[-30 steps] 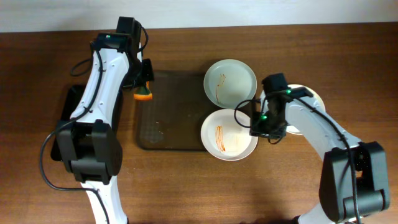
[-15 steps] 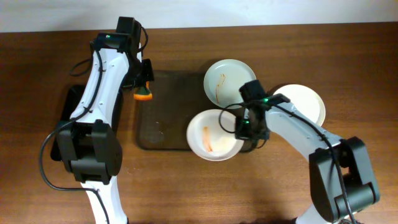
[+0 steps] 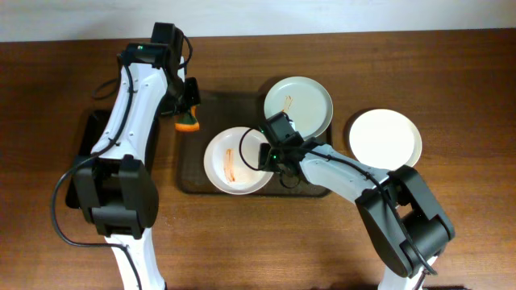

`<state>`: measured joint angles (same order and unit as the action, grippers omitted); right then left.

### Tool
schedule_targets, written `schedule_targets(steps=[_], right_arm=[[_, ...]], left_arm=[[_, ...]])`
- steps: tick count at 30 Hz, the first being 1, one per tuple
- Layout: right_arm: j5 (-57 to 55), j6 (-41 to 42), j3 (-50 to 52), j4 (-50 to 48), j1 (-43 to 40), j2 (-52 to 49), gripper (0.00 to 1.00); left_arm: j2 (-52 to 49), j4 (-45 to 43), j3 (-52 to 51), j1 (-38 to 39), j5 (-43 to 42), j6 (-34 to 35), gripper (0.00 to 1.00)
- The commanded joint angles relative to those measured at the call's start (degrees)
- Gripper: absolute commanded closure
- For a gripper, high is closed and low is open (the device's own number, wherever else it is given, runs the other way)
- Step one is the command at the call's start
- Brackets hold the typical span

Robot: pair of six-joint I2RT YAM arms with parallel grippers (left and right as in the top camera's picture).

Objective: Clean dirty plates on tray and stack at the side
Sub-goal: 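Move the right gripper back and grip the bottom plate's rim, then scrub the bottom plate with the sponge in the left gripper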

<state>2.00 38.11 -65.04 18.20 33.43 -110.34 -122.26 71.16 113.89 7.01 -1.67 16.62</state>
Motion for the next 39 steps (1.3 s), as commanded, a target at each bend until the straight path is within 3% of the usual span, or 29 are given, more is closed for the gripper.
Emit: schedule_targets(steps=[1,2,8,11,14,16,18,19,21,22,24,28,29,32,36,38,39], right_arm=[[1.51,0.31,-0.55,0.24,0.17,-1.57,0.86],[3.08,0.28,-0.55,0.22,-0.13,-1.57,0.96],[9.03,0.26,-0.55,1.29,-3.96,-1.57,0.96],[9.64,0.26,-0.55,1.03,-3.93,-1.57,0.96],[9.64,0.24,-0.55,1.05,-3.93,-1.57,0.96],[9.60,0.24,-0.55,1.01,-3.93,-1.57,0.96],[9.57,0.22,-0.55,1.03,-3.93,-1.57,0.96],[9.57,0.22,-0.55,1.05,-3.93,-1.57,0.96],[9.60,0.22,-0.55,1.22,-3.93,-1.57,0.96],[9.60,0.04,-0.52,1.73,-3.93,-1.57,0.96],[9.57,0.02,-0.50,2.08,-3.93,-1.57,0.96],[9.60,0.02,-0.50,1.92,-3.93,-1.57,0.96],[9.60,0.02,-0.50,1.92,-3.93,-1.57,0.96],[9.55,0.02,-0.50,2.01,-3.93,-1.57,0.96],[9.40,0.02,-0.50,1.70,-3.93,-1.57,0.96],[9.40,0.02,-0.50,1.90,-3.93,-1.57,0.96],[9.42,0.02,-0.50,1.92,-3.93,-1.57,0.96]], left_arm=[[0.31,0.48,-2.49,0.55,-7.52,0.66,1.00],[0.31,0.55,-3.41,1.14,-9.49,0.63,1.00],[0.31,5.73,-5.99,6.10,-9.05,-3.96,1.00],[0.33,-7.45,-19.87,7.91,-9.05,-3.85,1.00],[0.31,-17.86,-33.05,11.13,-6.49,5.01,1.00],[0.33,-15.98,-34.73,13.40,-12.72,5.55,1.00],[0.33,-15.39,-34.73,15.37,-24.85,-2.21,1.00],[0.33,-15.65,-34.73,15.87,-26.34,-3.93,1.00],[0.33,-20.11,-34.71,14.60,-21.77,-2.36,1.00],[0.33,-21.77,-34.67,13.11,-10.32,6.67,1.00],[0.33,-23.67,-34.21,11.32,-0.96,14.25,1.00],[0.33,-23.78,-29.92,10.82,13.97,14.40,1.00],[0.33,-23.50,-28.17,10.82,12.07,12.09,1.00],[0.33,-17.40,-28.13,10.82,-8.87,2.47,1.00],[0.33,-14.10,-28.13,10.82,-26.88,-12.44,1.00],[0.33,-18.21,-28.13,10.60,-24.74,-11.61,1.00],[0.33,-20.65,-28.13,10.40,-18.40,-6.08,1.00]])
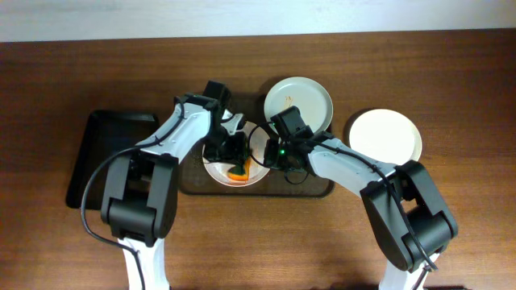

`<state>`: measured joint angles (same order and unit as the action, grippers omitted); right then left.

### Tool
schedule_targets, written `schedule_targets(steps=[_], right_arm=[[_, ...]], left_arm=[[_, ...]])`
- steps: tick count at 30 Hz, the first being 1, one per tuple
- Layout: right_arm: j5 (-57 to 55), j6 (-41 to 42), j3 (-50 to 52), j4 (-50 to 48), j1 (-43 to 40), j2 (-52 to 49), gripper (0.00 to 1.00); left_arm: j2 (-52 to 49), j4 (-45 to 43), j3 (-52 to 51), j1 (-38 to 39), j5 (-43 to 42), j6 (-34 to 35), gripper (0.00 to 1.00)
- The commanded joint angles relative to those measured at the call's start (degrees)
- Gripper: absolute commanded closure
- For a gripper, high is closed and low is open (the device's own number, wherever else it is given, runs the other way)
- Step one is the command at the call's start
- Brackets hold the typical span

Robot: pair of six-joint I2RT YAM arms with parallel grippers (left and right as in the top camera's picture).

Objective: Clean dirty plates on tray and stack at the side
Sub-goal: 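Scrub the bottom plate with the sponge in the left gripper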

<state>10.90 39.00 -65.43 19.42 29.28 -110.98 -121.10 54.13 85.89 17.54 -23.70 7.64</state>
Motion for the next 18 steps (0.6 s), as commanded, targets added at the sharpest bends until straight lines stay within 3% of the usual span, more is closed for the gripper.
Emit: schedule_targets(steps=[1,4,5,6,7,9,12,15,18], right_arm=[[0.52,-0.87,-0.11,0.70,0.22,-0.94,0.96],[0.50,-0.87,-0.11,0.72,0.22,-0.94,0.96],[0.50,-0.87,-0.11,0.72,0.22,-0.94,0.96],[0.50,-0.87,-0.11,0.70,0.22,-0.94,0.96],[0.50,-0.87,-0.11,0.68,0.22,-0.94,0.96],[0.76,-0.85,-0.11,0.70,0.22,-0.94,0.96],[2.03,-0.87,-0.11,0.74,0.22,-0.94,0.96],[2.25,-0.87,-0.11,1.40,0.22,-0.94,0.96],[2.23,-0.87,-0.11,1.53,0.20,-0.94,0.96]], left_arm=[[-0.83,-6.38,-0.11,-0.35,12.92,9.22,1.00],[-0.83,-8.66,-0.11,-0.42,37.22,21.07,1.00],[-0.83,-3.10,-0.11,-0.35,42.71,26.40,1.00],[-0.83,1.27,-0.11,-0.35,42.73,26.84,1.00],[-0.83,4.66,-0.11,-0.35,39.47,25.55,1.00],[-0.83,8.17,-0.11,-0.35,18.86,13.42,1.00],[-0.83,3.43,-0.11,-0.48,-10.69,0.07,1.00],[-0.83,-6.67,2.05,-3.69,-25.59,-0.44,1.00],[-0.83,-6.23,10.08,-9.70,-24.26,-0.24,1.00]])
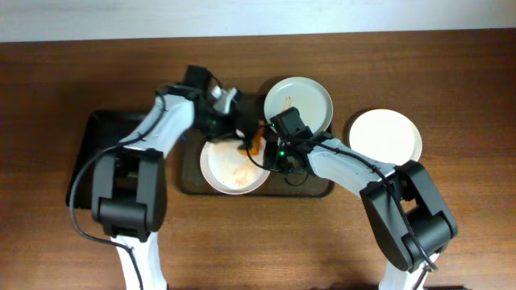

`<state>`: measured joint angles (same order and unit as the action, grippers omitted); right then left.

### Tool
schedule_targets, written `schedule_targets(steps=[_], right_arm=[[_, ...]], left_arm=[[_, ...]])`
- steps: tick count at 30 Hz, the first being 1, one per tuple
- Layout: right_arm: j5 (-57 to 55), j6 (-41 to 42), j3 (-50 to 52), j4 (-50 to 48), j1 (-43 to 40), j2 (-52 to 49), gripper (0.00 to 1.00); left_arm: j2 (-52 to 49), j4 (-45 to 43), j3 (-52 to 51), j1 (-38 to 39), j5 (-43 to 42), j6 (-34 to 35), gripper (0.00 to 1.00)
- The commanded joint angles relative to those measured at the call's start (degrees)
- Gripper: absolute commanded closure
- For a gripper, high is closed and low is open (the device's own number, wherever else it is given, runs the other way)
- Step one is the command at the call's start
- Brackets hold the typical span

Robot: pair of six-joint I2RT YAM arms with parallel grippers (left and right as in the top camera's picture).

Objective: Clean dirty plates on tray and stack at the side
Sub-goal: 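Scrub the bottom plate with the sponge in the left gripper, then lift the bottom plate with the right gripper and stack it on the first plate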

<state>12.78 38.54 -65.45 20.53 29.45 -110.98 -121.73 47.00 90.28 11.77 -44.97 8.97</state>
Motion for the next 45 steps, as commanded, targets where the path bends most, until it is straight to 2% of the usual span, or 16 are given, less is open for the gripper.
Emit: schedule_targets(steps=[1,3,4,6,9,11,15,20,23,28,32,35,37,40,43,45], right_arm=[[0.33,-0.42,-0.09,0.17,0.02,-0.94,0.96],[0.09,-0.87,-0.09,-2.08,0.04,-0.94,0.95],[0.00,-1.97,-0.09,-3.78,0.04,-0.96,0.87],[-0.94,-2.12,-0.09,-5.35,0.09,-2.05,0.85],[3.93,-2.10,-0.09,-4.70,0.09,-3.93,0.96],[8.61,-2.12,-0.20,-3.67,-1.14,-2.43,0.96],[7.54,-10.51,-0.79,9.16,-7.45,14.14,0.96],[-26.71,-15.76,-0.79,19.63,-8.83,38.21,0.96],[-35.26,-18.43,-0.79,19.21,-4.35,36.61,0.96],[-70.82,-19.78,-0.79,18.14,17.31,26.60,0.96],[-85.55,-28.26,-0.79,7.37,24.87,25.97,0.96],[-84.28,-28.65,-0.79,6.25,24.92,25.97,0.96],[-73.90,-28.09,-0.79,7.02,24.85,26.18,0.96],[-50.12,-15.61,-0.79,11.23,21.97,30.29,0.96],[-27.43,-13.79,-0.79,15.52,7.23,36.30,0.96],[-12.41,-13.79,-0.79,17.46,-11.47,40.30,0.96]], left_arm=[[-0.17,5.20,10.10,-6.29,4.79,-0.26,1.00],[-0.17,13.38,15.98,-7.87,21.44,0.57,1.00],[-0.17,15.56,16.44,-7.58,27.47,0.61,1.00],[-0.20,17.86,16.26,-6.64,34.18,0.85,1.00],[-0.20,18.23,16.24,-6.40,36.11,2.12,1.00],[-0.20,18.25,15.72,-6.40,36.48,2.10,1.00],[-0.20,18.23,15.61,-6.40,36.46,2.10,1.00],[-0.20,18.21,15.61,-6.40,36.48,2.10,1.00],[-0.20,18.23,15.61,-6.40,36.48,2.10,1.00],[-0.20,18.21,15.61,-6.40,36.50,2.10,1.00],[-0.20,18.23,15.61,-6.40,36.57,2.10,1.00],[-0.20,18.21,15.61,-6.40,37.79,2.12,1.00],[-0.20,18.18,15.61,-6.40,37.79,2.10,1.00],[-0.20,18.25,15.61,-6.40,37.77,2.10,1.00],[-0.20,18.23,15.61,-6.40,37.81,2.10,1.00],[-0.20,18.23,15.61,-6.40,37.92,2.10,1.00]])
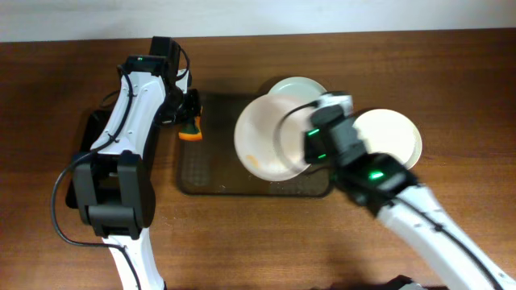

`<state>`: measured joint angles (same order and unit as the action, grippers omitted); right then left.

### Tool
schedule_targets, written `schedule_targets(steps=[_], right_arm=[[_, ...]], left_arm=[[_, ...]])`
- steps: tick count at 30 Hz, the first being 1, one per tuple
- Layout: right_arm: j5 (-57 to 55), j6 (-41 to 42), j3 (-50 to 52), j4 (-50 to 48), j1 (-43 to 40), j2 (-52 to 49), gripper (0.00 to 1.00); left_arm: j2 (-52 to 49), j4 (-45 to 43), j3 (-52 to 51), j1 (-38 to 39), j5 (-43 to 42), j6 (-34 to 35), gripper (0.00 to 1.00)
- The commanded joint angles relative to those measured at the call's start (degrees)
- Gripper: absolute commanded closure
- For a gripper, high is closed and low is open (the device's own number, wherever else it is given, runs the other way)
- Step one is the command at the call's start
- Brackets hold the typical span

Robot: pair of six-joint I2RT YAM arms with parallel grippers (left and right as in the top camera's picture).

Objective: Clean dirty plates on tray and stack at the side
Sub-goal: 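Lift the bottom plate with the right gripper and stack it on the first plate, then return the right gripper and grip the remaining plate's rim on the tray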

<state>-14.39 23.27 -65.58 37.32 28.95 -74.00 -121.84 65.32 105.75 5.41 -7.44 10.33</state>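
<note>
High over the dark tray [211,171] my right gripper [287,147] is shut on the right rim of a white plate [260,137]. The plate carries a faint orange smear near its lower edge. A second, dirty plate [300,84] lies at the tray's back right corner, partly hidden behind the raised plate and the arm. My left gripper [188,127] hangs at the tray's left edge, shut on an orange sponge [189,133]. A clean white plate [397,135] rests on the table to the right of the tray, with my right arm crossing its left part.
A black bin [87,153] stands on the table to the left of the tray, under my left arm. The wooden table [451,89] stretches to the right beyond the clean plate.
My left gripper has moved with the sponge from the plate's upper right rim back to the tray's left edge. My right gripper has lifted the plate off the tray and carried it to the right.
At first the left gripper held the sponge at the tray's left edge while the right gripper gripped the streaked plate on the tray. Then the sponge was on the plate, then at its rim, the streaks gone to a smear. Now the plate is held up.
</note>
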Motion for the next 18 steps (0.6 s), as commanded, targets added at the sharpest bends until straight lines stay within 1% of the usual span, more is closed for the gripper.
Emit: schedule_targets(steps=[1,2,3,4,5,7,9,10,11,12,13,14,15,16,17,18], right_arm=[[18.32,1.49,-0.66,1.79,-19.37,3.56,0.96],[20.09,1.46,-0.66,3.06,-27.21,3.15,0.96],[20.26,1.46,-0.63,4.57,-33.51,2.29,0.96],[20.22,1.42,-0.63,5.73,-38.05,1.20,0.96],[20.17,0.52,-0.59,7.08,-44.76,-1.90,0.96],[19.56,-0.50,-0.59,7.21,-50.90,-10.54,0.96],[19.50,-0.50,-0.59,4.52,-51.91,-21.09,0.96],[19.61,-0.46,-0.59,3.61,-51.89,-24.30,0.96],[20.55,-0.48,-0.61,2.78,-51.84,-27.45,0.86],[21.77,-0.98,-0.61,2.95,-51.84,-27.80,0.64],[23.61,-3.21,-1.33,3.39,-51.84,-27.23,0.55],[26.47,-5.40,-3.91,5.49,-51.80,-26.51,0.51],[30.42,-7.56,-7.52,8.04,-51.10,-25.92,0.50],[34.16,-9.55,-11.91,10.10,-48.63,-25.77,0.50],[35.54,-9.51,-14.45,9.68,-44.30,-25.77,0.50],[37.18,-8.41,-14.69,6.91,-39.21,-25.83,0.47]], left_arm=[[-0.09,-0.09,0.13,-0.04,0.44,0.74,1.00],[-0.09,-0.11,0.13,-0.04,0.44,0.74,1.00],[-0.09,-0.11,0.13,-0.04,0.44,0.74,1.00],[-0.09,-0.11,0.13,-0.04,0.44,0.74,1.00],[-0.09,-0.11,0.13,-0.04,0.44,0.74,1.00],[-0.09,-0.09,0.13,-0.04,0.44,0.74,1.00],[-0.09,-0.07,0.13,-0.04,0.42,0.74,1.00],[-0.09,-0.04,0.13,-0.04,0.44,0.74,1.00],[-0.09,-0.04,0.13,-0.04,0.42,0.74,1.00],[-0.09,-0.04,0.13,-0.04,0.42,0.74,1.00],[-0.09,-0.04,0.13,-0.04,0.42,0.74,1.00],[-0.09,-0.07,0.13,-0.04,0.42,0.74,1.00],[-0.09,-0.07,0.13,-0.04,0.42,0.74,1.00],[-0.09,-0.09,0.13,-0.04,0.42,0.74,1.00],[-0.09,-0.09,0.13,-0.04,0.44,0.74,1.00],[-0.09,-0.07,0.13,-0.04,0.44,0.74,1.00]])
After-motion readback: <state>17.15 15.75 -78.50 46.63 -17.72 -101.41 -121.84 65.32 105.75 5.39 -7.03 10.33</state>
